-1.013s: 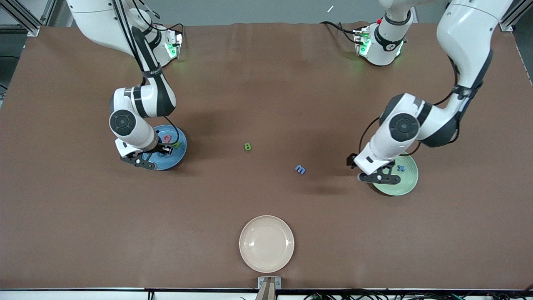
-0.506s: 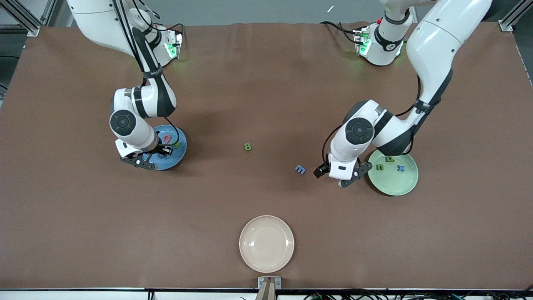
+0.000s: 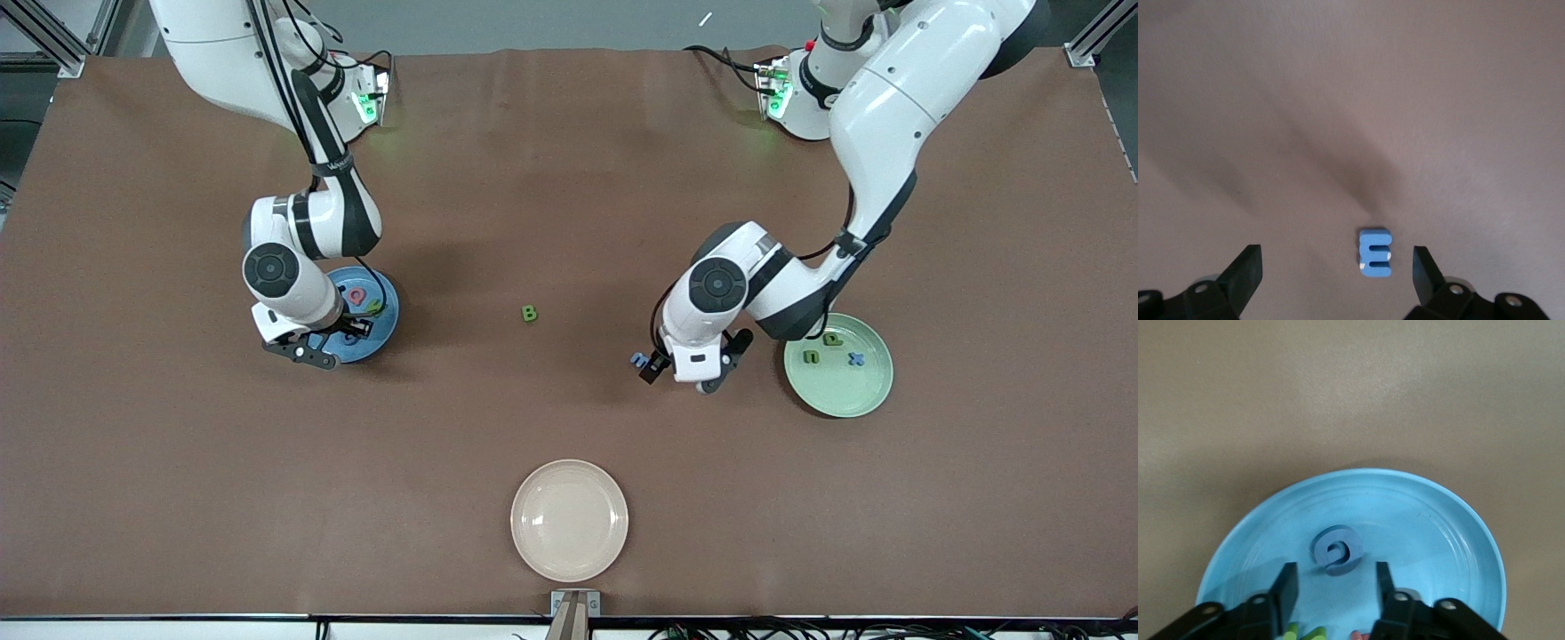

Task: Sort uppercase to blue plate, lowercase to green plate
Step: 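Grasp the blue E with the left gripper while the right gripper reaches B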

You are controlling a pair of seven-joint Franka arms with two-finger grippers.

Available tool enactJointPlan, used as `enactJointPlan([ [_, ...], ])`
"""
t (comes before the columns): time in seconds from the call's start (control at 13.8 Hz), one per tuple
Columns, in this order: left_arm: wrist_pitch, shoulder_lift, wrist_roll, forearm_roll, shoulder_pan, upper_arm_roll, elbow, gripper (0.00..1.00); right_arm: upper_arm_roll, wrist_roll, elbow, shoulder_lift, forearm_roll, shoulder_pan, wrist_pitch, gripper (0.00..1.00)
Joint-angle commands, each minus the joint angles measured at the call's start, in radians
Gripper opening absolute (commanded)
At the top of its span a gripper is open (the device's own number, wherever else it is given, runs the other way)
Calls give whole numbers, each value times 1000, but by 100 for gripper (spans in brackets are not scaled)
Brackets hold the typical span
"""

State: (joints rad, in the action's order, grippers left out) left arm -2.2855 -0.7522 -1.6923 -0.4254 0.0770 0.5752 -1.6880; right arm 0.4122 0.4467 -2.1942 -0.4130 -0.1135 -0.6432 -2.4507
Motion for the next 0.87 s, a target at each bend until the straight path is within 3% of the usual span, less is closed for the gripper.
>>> enactJointPlan([
  [0.0,-8,-18,-12,-3,65,-52,39,99,-9,7,37,9,-20,-3,71,100],
  [0.14,-34,-39,-12,-3,83,-67,59,99,-13,67,103,20,-55,-25,183,100],
  [0.29,-43,-62,-12,-6,90,-67,80,97,-21,188,145,19,-98,-102,200,100],
  [0.43,-45,-72,-12,-7,95,-67,82,92,-21,332,186,10,-109,-205,185,100],
  [0.8,-48,-87,-12,-9,99,-69,87,77,-21,599,229,-99,-248,-386,34,100],
])
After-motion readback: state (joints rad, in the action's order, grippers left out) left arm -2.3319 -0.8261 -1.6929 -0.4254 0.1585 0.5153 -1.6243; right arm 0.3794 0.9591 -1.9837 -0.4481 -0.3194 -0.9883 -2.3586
